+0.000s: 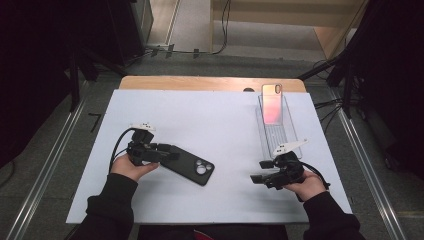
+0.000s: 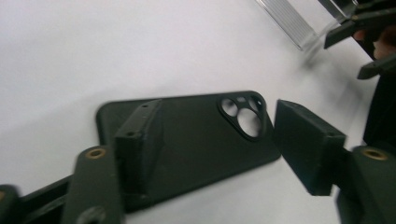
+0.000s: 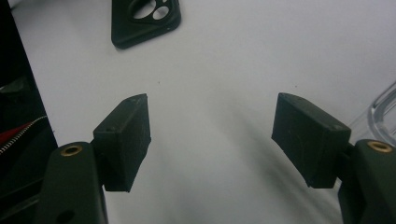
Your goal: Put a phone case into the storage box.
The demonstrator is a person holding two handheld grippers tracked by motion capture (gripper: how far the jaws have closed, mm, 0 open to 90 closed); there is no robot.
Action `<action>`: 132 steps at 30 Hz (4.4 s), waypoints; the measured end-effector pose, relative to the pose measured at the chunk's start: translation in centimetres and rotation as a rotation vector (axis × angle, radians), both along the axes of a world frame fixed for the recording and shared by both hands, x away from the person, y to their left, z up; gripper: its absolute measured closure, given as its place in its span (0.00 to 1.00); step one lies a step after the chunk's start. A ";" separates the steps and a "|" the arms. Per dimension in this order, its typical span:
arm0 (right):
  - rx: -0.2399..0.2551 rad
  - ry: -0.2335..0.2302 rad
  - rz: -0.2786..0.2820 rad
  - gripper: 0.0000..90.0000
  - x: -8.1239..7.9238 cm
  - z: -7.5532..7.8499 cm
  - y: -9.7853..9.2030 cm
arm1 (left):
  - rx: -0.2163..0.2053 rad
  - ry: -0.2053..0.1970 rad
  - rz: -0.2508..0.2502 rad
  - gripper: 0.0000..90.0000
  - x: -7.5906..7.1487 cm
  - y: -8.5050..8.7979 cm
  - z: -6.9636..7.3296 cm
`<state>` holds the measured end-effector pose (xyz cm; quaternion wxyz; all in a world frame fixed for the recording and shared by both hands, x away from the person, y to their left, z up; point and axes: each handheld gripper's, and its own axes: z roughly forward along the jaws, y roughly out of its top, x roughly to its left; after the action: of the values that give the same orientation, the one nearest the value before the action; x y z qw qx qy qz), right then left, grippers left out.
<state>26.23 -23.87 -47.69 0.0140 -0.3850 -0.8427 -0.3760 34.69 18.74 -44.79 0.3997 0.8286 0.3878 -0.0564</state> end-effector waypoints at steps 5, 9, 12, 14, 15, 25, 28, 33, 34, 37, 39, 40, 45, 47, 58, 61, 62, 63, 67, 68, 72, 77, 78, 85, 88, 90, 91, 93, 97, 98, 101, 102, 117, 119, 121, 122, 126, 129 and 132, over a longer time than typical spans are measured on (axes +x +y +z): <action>-0.006 -0.004 0.008 0.29 0.1 0.0 0.2 | 0.026 -0.006 -0.011 0.45 1.9 -0.7 -0.2; 0.010 -0.020 0.005 0.29 -0.1 0.3 0.2 | 0.039 -0.017 -0.007 0.45 3.4 -1.1 -0.4; 0.011 -0.034 0.012 0.29 -0.2 0.4 0.2 | 0.037 -0.024 0.002 0.47 4.3 -1.3 -0.6; 0.009 -0.030 0.012 0.29 -0.3 0.4 0.2 | 0.042 -0.009 0.011 0.50 4.8 -1.5 -0.8; 0.006 -0.031 0.016 0.29 -0.3 0.3 0.3 | 0.044 0.006 0.019 0.52 5.1 -1.6 -0.9; -0.002 -0.031 0.007 0.29 -0.7 0.4 0.1 | 0.104 0.042 -0.027 1.00 6.8 -2.9 -3.0; 0.000 -0.036 0.004 0.29 -0.8 0.4 -0.1 | 0.141 0.044 -0.039 1.00 6.7 -2.8 -3.7; -0.003 -0.028 0.008 0.29 -0.9 0.4 0.0 | 0.172 0.057 -0.039 1.00 6.6 -2.6 -4.4; -0.003 -0.028 0.009 0.29 -0.9 0.4 0.0 | 0.173 0.057 -0.034 1.00 6.5 -2.5 -4.4; -0.005 -0.030 0.011 0.29 -0.9 0.3 0.0 | 0.179 0.058 -0.035 1.00 6.2 -2.2 -4.3; -0.006 -0.034 0.015 0.29 -0.9 0.3 0.0 | 0.180 0.064 -0.031 1.00 5.9 -1.8 -4.3; -0.006 -0.034 0.014 0.29 -0.9 0.3 0.1 | 0.185 0.062 -0.034 1.00 5.8 -1.6 -4.2; -0.010 -0.035 0.019 0.29 -0.9 0.4 0.2 | 0.205 0.074 -0.032 1.00 4.8 -0.7 -4.0; -0.008 -0.038 0.022 0.29 -0.8 0.4 0.3 | 0.202 0.080 -0.030 1.00 4.4 -0.4 -3.9; -0.018 -0.050 0.044 0.29 -0.9 0.6 0.8 | 0.213 0.100 -0.038 1.00 1.8 1.0 -3.6; -0.023 -0.050 0.051 0.29 -1.1 0.7 1.0 | 0.199 0.104 -0.037 1.00 1.1 1.2 -3.5; -0.025 -0.052 0.052 0.29 -1.0 0.7 1.0 | 0.195 0.109 -0.041 1.00 0.9 1.3 -3.4; -0.025 -0.053 0.054 0.29 -1.0 0.7 1.0 | 0.188 0.114 -0.047 1.00 0.6 1.4 -3.4; -0.027 -0.052 0.056 0.29 -0.8 0.6 1.2 | 0.184 0.107 -0.064 1.00 -0.4 1.5 -3.1; -0.028 -0.049 0.055 0.29 -0.7 0.6 1.3 | 0.180 0.104 -0.067 1.00 -0.6 1.5 -3.0; -0.027 -0.050 0.056 0.29 -0.6 0.6 1.4 | 0.188 0.090 -0.072 1.00 -1.0 1.3 -3.0; -0.028 -0.053 0.063 0.29 -0.6 0.6 1.5 | 0.186 0.092 -0.055 1.00 -0.5 1.5 -3.1; -0.028 -0.053 0.063 0.29 -0.6 0.6 1.5 | 0.192 0.087 -0.053 1.00 -0.4 1.6 -3.1; -0.025 -0.050 0.063 0.29 -0.6 0.6 1.4 | 0.205 0.106 -0.044 1.00 -0.4 1.8 -3.5; -0.024 -0.055 0.066 0.29 -0.6 0.6 1.4 | 0.207 0.109 -0.053 1.00 -0.6 1.7 -3.5; -0.026 -0.051 0.063 0.29 -0.6 0.6 1.4 | 0.207 0.116 -0.061 1.00 -0.8 1.6 -3.5; -0.026 -0.051 0.062 0.29 -0.6 0.6 1.4 | 0.210 0.122 -0.066 1.00 -0.9 1.5 -3.6; -0.025 -0.053 0.063 0.29 -0.6 0.6 1.4 | 0.213 0.129 -0.080 1.00 -1.0 1.2 -3.7; -0.027 -0.052 0.060 0.29 -0.5 0.6 1.4 | 0.194 0.133 -0.077 0.96 -1.0 1.3 -3.6; -0.027 -0.053 0.060 0.29 -0.5 0.6 1.4 | 0.179 0.131 -0.068 0.92 -0.9 1.4 -3.4; -0.025 -0.053 0.061 0.29 -0.6 0.6 1.4 | 0.081 0.111 -0.048 0.81 -1.2 1.9 -2.5; -0.023 -0.055 0.064 0.29 -0.6 0.6 1.3 | 0.057 0.094 -0.045 0.75 -1.4 2.0 -2.2; -0.031 -0.046 0.050 0.27 -0.7 0.5 1.2 | -0.109 -0.050 -0.013 0.43 -5.4 3.0 -1.0; -0.033 -0.037 0.051 0.27 -0.9 0.5 1.1 | -0.096 -0.064 0.003 0.41 -5.8 3.1 -1.0; -0.032 -0.038 0.049 0.27 -1.0 0.4 1.0 | -0.086 -0.059 -0.013 0.41 -6.1 3.2 -1.1; -0.031 -0.036 0.047 0.27 -1.1 0.5 0.9 | -0.079 -0.068 -0.026 0.41 -6.4 3.2 -1.1; -0.029 -0.048 0.049 0.27 -1.2 0.5 0.7 | -0.044 -0.072 -0.058 0.39 -6.9 3.5 -1.2; -0.029 -0.049 0.047 0.27 -1.2 0.4 0.6 | -0.031 -0.060 -0.057 0.38 -6.8 3.6 -1.3; -0.032 -0.047 0.047 0.27 -1.3 0.4 0.5 | -0.033 -0.032 -0.080 0.35 -6.6 3.7 -1.5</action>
<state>24.97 -23.41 -47.25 -0.0028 -0.3564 -0.8575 -0.3711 28.14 22.45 -46.27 0.4168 0.8376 0.3470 -0.0654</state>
